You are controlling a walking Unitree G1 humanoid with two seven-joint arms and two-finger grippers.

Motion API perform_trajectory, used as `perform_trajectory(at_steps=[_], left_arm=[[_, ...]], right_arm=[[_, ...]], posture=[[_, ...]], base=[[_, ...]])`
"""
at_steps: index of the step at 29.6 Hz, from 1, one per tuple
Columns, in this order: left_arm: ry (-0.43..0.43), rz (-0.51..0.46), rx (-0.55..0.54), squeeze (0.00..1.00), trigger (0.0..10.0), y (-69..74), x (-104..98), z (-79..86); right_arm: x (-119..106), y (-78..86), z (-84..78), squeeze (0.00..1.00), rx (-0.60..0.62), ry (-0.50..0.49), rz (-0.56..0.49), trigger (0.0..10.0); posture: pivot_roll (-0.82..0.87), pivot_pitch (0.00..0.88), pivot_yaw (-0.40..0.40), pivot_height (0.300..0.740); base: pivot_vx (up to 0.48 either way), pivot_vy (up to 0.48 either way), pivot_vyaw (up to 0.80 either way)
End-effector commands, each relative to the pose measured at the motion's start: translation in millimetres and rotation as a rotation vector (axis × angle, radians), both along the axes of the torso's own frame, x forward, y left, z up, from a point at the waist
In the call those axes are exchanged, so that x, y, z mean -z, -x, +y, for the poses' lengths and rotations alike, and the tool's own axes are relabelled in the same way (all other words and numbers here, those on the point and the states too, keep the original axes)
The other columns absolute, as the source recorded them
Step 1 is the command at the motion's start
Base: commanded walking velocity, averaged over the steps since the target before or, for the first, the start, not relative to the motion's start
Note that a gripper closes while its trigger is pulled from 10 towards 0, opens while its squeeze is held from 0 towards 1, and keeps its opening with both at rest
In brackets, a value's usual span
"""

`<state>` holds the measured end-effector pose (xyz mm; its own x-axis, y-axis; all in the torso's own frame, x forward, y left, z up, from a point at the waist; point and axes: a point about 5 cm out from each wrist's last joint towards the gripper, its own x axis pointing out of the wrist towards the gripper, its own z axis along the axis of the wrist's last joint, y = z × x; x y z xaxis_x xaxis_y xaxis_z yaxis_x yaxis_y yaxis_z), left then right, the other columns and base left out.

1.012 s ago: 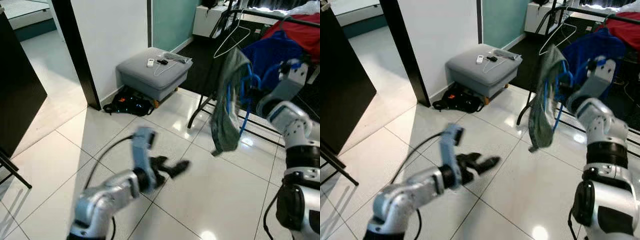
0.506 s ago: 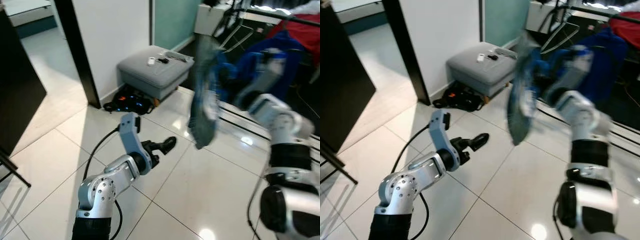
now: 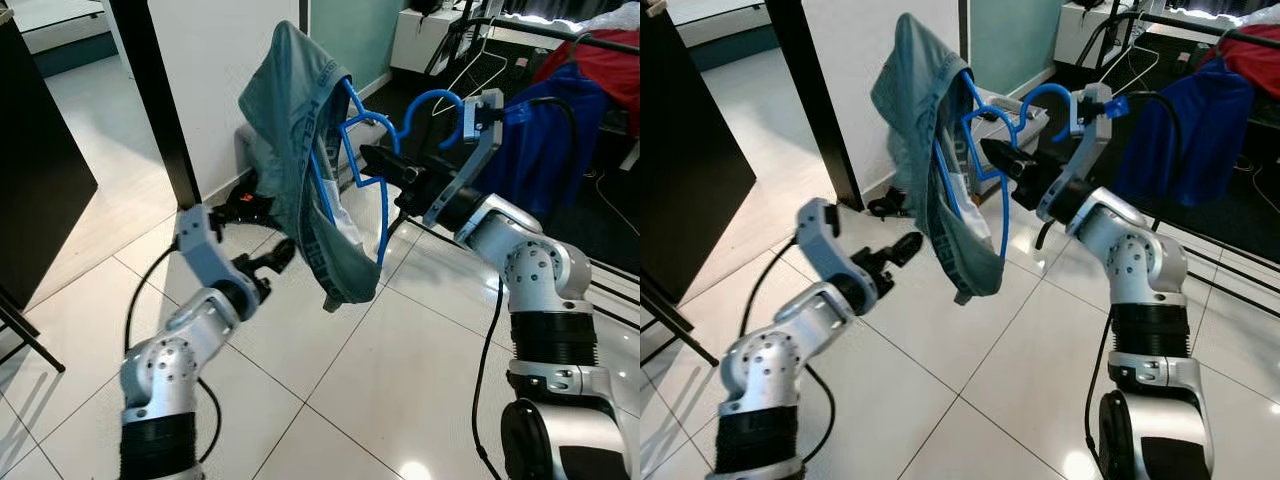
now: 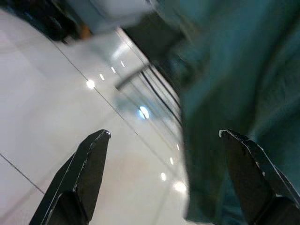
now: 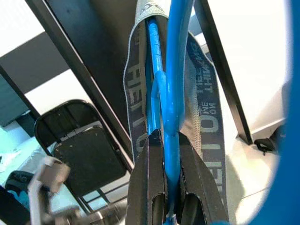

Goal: Hang hanger

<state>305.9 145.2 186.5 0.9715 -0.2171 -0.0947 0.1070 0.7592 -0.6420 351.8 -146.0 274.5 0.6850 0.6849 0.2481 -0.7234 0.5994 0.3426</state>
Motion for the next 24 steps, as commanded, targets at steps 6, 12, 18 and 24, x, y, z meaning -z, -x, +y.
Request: perform_trajectory(at_steps=[6, 12, 18, 24], left_arm=[[0.0, -0.044, 0.002, 0.0, 10.0, 9.4, -6, 3.7], [0.022, -0.052, 0.181, 0.0, 10.0, 22.2, -1, -39.5], [-0.054, -0.069, 0.306, 0.0, 10.0, 30.3, 6, -66.3], [-0.047, -0.101, 0.335, 0.0, 10.0, 33.4, 2, -65.7]], right_arm=[[-14, -2.4, -1.5, 0.0, 0.002, -0.062, -0.052, 10.0], [-19, -3.9, 3.4, 0.0, -0.021, -0.083, -0.062, 10.0], [-26, -2.0, 11.3, 0.0, -0.066, -0.101, -0.083, 10.0], [-29, -2.3, 13.2, 0.0, -0.077, -0.108, -0.091, 10.0]], posture=[[-0.04, 0.08, -0.042, 0.74], [-0.05, 0.083, -0.052, 0.74], [-0.06, 0.081, -0.056, 0.74], [-0.05, 0.087, -0.056, 0.74]], base=[[0.0, 0.0, 0.0], [0.0, 0.0, 0.0], [0.0, 0.0, 0.0], [0.0, 0.0, 0.0]])
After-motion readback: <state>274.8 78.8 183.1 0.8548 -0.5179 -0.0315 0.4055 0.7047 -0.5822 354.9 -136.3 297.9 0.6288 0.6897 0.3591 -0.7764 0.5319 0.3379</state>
